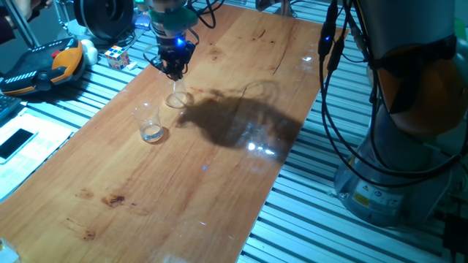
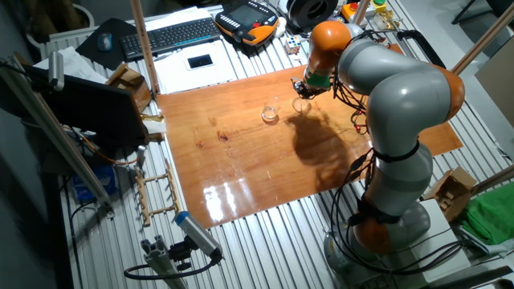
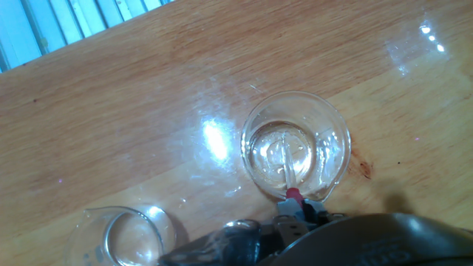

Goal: Transfer liquid using a dropper

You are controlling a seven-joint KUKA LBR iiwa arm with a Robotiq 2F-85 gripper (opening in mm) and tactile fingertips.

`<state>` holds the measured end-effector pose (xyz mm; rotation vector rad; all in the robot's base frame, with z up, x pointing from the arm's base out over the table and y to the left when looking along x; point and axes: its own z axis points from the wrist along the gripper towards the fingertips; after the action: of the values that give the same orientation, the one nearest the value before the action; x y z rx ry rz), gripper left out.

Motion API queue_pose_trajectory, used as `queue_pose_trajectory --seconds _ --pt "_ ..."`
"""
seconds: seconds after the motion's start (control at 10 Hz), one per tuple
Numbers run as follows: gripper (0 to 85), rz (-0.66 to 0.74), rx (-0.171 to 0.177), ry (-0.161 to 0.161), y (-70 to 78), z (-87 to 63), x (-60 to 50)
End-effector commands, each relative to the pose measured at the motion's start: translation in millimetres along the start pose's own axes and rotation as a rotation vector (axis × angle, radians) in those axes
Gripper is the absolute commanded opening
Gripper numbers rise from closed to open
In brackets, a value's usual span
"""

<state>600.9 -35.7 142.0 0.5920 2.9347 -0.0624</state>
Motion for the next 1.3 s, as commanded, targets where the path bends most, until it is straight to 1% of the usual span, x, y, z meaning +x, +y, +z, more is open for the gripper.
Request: queue_pose_trajectory --seconds 0.0,0.7,1.2 --pt "1.0 0.000 -0.001 0.002 0.1 0.8 -0.3" --pt "1.0 -0.003 -0.006 0.013 -2.3 4.3 -4.9" --pt "1.0 -0.003 -0.010 0.015 -3.0 6.5 -6.4"
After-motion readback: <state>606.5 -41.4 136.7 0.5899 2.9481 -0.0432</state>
